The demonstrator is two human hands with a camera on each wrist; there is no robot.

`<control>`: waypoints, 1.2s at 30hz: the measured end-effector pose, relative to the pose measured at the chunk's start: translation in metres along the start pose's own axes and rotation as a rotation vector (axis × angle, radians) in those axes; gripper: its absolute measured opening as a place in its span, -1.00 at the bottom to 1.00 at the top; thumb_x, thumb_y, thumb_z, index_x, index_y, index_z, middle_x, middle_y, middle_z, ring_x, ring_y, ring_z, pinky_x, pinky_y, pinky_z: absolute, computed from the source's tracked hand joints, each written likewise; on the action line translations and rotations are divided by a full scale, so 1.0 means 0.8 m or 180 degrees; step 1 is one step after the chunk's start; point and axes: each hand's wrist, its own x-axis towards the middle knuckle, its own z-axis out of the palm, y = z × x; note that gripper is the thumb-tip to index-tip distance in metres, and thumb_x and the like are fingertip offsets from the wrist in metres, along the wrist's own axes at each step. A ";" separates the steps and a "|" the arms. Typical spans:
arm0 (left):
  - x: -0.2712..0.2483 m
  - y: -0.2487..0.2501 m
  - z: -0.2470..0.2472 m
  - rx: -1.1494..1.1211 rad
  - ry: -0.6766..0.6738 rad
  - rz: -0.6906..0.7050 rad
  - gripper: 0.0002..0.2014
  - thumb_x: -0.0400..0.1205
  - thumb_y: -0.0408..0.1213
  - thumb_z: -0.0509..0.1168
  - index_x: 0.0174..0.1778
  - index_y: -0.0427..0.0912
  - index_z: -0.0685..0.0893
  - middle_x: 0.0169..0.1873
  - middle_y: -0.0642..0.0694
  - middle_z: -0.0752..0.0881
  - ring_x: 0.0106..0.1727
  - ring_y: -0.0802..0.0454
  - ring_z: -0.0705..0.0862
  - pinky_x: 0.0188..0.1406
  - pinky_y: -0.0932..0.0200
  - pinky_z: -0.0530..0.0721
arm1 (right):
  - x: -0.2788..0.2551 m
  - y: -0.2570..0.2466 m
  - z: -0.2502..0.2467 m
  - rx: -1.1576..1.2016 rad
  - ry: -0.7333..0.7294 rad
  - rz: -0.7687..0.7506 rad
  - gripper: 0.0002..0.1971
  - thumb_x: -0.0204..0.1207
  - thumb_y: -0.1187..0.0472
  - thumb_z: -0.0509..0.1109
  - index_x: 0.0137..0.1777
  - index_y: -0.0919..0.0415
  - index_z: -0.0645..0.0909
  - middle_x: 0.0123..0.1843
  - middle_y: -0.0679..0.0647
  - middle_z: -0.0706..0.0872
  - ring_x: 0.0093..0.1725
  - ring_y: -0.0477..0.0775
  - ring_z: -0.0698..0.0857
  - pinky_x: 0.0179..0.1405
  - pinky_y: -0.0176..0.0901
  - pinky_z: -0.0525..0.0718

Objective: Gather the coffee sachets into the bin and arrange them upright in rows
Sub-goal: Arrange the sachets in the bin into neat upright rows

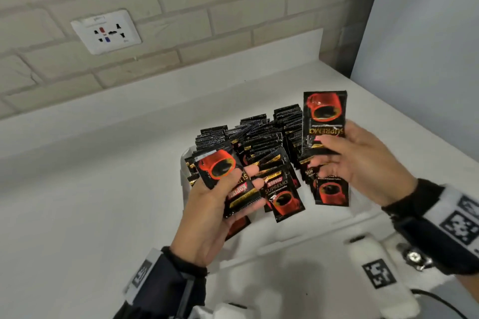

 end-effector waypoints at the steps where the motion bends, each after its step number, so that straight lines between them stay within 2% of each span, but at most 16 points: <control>1: 0.000 0.001 -0.002 -0.0133 0.0041 -0.0045 -0.86 0.66 -0.38 0.16 -0.04 -0.20 0.64 -0.15 -0.21 0.82 -0.22 -0.06 0.81 -0.35 0.01 0.80 | 0.000 -0.004 -0.008 -0.0139 -0.0026 0.0040 -0.82 0.60 0.37 0.19 0.10 0.14 0.52 -0.15 0.16 0.66 -0.44 -0.07 0.65 -0.53 -0.31 0.65; 3: 0.000 0.002 -0.005 -0.0455 0.0051 -0.0179 -0.80 0.69 -0.35 0.06 0.04 -0.25 0.59 -0.12 -0.28 0.81 -0.23 -0.12 0.80 -0.34 -0.04 0.80 | -0.001 -0.010 -0.020 -0.0446 -0.0158 0.0116 -0.84 0.57 0.38 0.24 0.08 0.18 0.56 -0.17 0.17 0.67 -0.45 -0.10 0.65 -0.51 -0.35 0.64; 5: 0.000 0.002 -0.004 -0.0589 0.0024 -0.0275 -0.75 0.68 -0.37 0.00 0.12 -0.29 0.56 -0.07 -0.34 0.79 -0.19 -0.17 0.80 -0.29 -0.10 0.80 | -0.005 -0.011 -0.022 -0.0581 -0.0464 0.0167 -0.85 0.46 0.34 0.43 0.02 0.21 0.61 -0.23 0.14 0.71 -0.47 -0.10 0.63 -0.55 -0.37 0.62; 7: 0.000 0.001 0.001 -0.0435 0.0031 -0.0208 -0.76 0.68 -0.41 0.02 0.14 -0.22 0.57 -0.03 -0.33 0.79 -0.12 -0.20 0.80 -0.20 -0.16 0.79 | -0.011 -0.007 -0.016 -0.0801 -0.0865 0.0184 -0.70 0.27 0.22 0.60 -0.02 0.22 0.63 -0.30 0.06 0.74 -0.48 -0.10 0.63 -0.59 -0.37 0.57; 9: -0.001 -0.001 0.004 -0.0127 0.0056 0.0010 -0.77 0.67 -0.44 0.11 0.08 -0.10 0.61 -0.02 -0.23 0.80 -0.04 -0.19 0.79 -0.14 -0.16 0.78 | -0.018 -0.002 -0.004 -0.0983 -0.0992 0.0051 -0.68 0.19 0.16 0.53 -0.06 0.20 0.62 -0.36 -0.01 0.73 -0.49 -0.10 0.62 -0.59 -0.36 0.54; 11: -0.004 0.001 0.003 0.0134 0.0066 0.0223 -0.76 0.62 -0.44 0.18 0.05 -0.05 0.63 -0.07 -0.14 0.82 -0.05 -0.12 0.80 -0.17 -0.06 0.80 | -0.017 -0.006 0.000 -0.0873 -0.0836 -0.0159 -0.68 0.18 0.16 0.57 -0.09 0.15 0.60 -0.38 -0.02 0.73 -0.51 -0.09 0.64 -0.60 -0.36 0.56; 13: -0.006 0.005 -0.002 0.0224 0.0087 0.0396 -0.74 0.52 -0.39 0.23 0.11 -0.10 0.64 -0.08 -0.14 0.82 -0.06 -0.09 0.80 -0.20 0.01 0.80 | -0.009 -0.017 -0.009 -0.0470 -0.0489 -0.0359 -0.48 -0.03 0.07 0.70 -0.08 0.14 0.59 -0.34 0.01 0.77 -0.49 -0.07 0.68 -0.59 -0.36 0.60; 15: -0.008 0.010 -0.011 0.0246 0.0179 0.0535 -0.73 0.52 -0.34 0.23 0.12 -0.15 0.64 -0.07 -0.16 0.82 -0.03 -0.11 0.80 -0.19 0.02 0.80 | 0.002 -0.031 -0.029 -0.0296 0.0006 -0.0629 -0.43 -0.12 -0.05 0.65 -0.09 0.11 0.60 -0.29 -0.01 0.79 -0.40 -0.07 0.73 -0.49 -0.34 0.67; 18: -0.008 0.014 -0.027 0.0157 0.0376 0.0644 -0.81 0.63 -0.38 0.16 0.02 -0.15 0.67 -0.09 -0.17 0.82 -0.04 -0.10 0.80 -0.15 -0.03 0.79 | 0.007 -0.045 -0.059 -0.0756 0.0525 -0.0959 -0.87 0.32 0.22 0.50 -0.18 0.07 0.61 -0.36 -0.08 0.76 -0.31 -0.09 0.73 -0.26 -0.29 0.74; 19: -0.009 0.015 -0.032 0.0105 0.0427 0.0650 -0.81 0.64 -0.38 0.15 0.01 -0.17 0.67 -0.07 -0.19 0.82 -0.04 -0.10 0.80 -0.15 -0.05 0.78 | 0.007 -0.048 -0.067 -0.0998 0.0577 -0.1007 -0.86 0.42 0.34 0.44 -0.20 0.07 0.62 -0.37 -0.07 0.76 -0.30 -0.08 0.73 -0.19 -0.27 0.75; 23: -0.012 0.022 -0.051 0.0014 0.0557 0.0641 -0.77 0.67 -0.37 0.12 -0.05 -0.22 0.72 -0.05 -0.21 0.81 -0.08 -0.09 0.81 -0.24 -0.04 0.79 | -0.001 -0.054 -0.086 -0.2232 -0.0185 -0.0698 -0.83 0.45 0.41 0.42 -0.21 0.11 0.62 -0.40 0.00 0.77 -0.43 -0.14 0.71 -0.30 -0.32 0.72; 25: -0.014 0.025 -0.056 0.0013 0.0634 0.0663 -0.64 0.67 -0.38 0.12 -0.26 -0.18 0.82 -0.14 -0.18 0.83 -0.15 -0.06 0.82 -0.28 -0.05 0.79 | 0.001 -0.051 -0.088 -0.3492 -0.0571 -0.0788 -0.80 0.44 0.30 0.45 -0.15 -0.04 0.57 -0.42 -0.04 0.69 -0.43 -0.23 0.64 -0.35 -0.40 0.58; 27: -0.016 0.028 -0.056 0.0032 0.0651 0.0678 -0.59 0.67 -0.37 0.12 -0.35 -0.11 0.83 -0.17 -0.17 0.83 -0.17 -0.05 0.82 -0.29 -0.05 0.79 | 0.006 -0.046 -0.083 -0.4443 -0.0948 -0.0829 -0.74 0.45 0.20 0.45 -0.01 -0.15 0.48 -0.41 -0.15 0.59 -0.35 -0.25 0.58 -0.32 -0.39 0.48; 31: -0.020 0.028 -0.052 0.0073 0.0595 0.0618 -0.78 0.66 -0.36 0.13 -0.01 -0.21 0.70 -0.12 -0.16 0.83 -0.14 -0.05 0.82 -0.29 -0.01 0.80 | 0.018 -0.042 -0.063 -0.5101 -0.1683 -0.0529 -0.76 0.52 0.13 0.39 0.12 -0.08 0.44 -0.37 -0.19 0.51 -0.35 -0.17 0.50 -0.29 -0.34 0.42; 34: -0.022 0.027 -0.045 0.0142 0.0577 0.0600 -0.81 0.65 -0.36 0.15 0.07 -0.24 0.64 -0.13 -0.15 0.83 -0.14 -0.06 0.82 -0.31 0.01 0.80 | 0.026 -0.036 -0.047 -0.5615 -0.2303 -0.0539 -0.77 0.57 0.08 0.30 0.21 -0.10 0.50 -0.06 -0.20 0.56 -0.09 -0.12 0.53 -0.07 -0.27 0.50; 36: -0.022 0.026 -0.042 0.0198 0.0594 0.0590 -0.82 0.64 -0.36 0.16 0.05 -0.23 0.65 -0.14 -0.15 0.83 -0.15 -0.05 0.82 -0.30 0.01 0.80 | 0.029 -0.029 -0.038 -0.5964 -0.2552 -0.0480 -0.73 0.60 0.10 0.27 0.29 -0.08 0.49 0.12 -0.12 0.56 -0.02 -0.10 0.48 -0.03 -0.24 0.46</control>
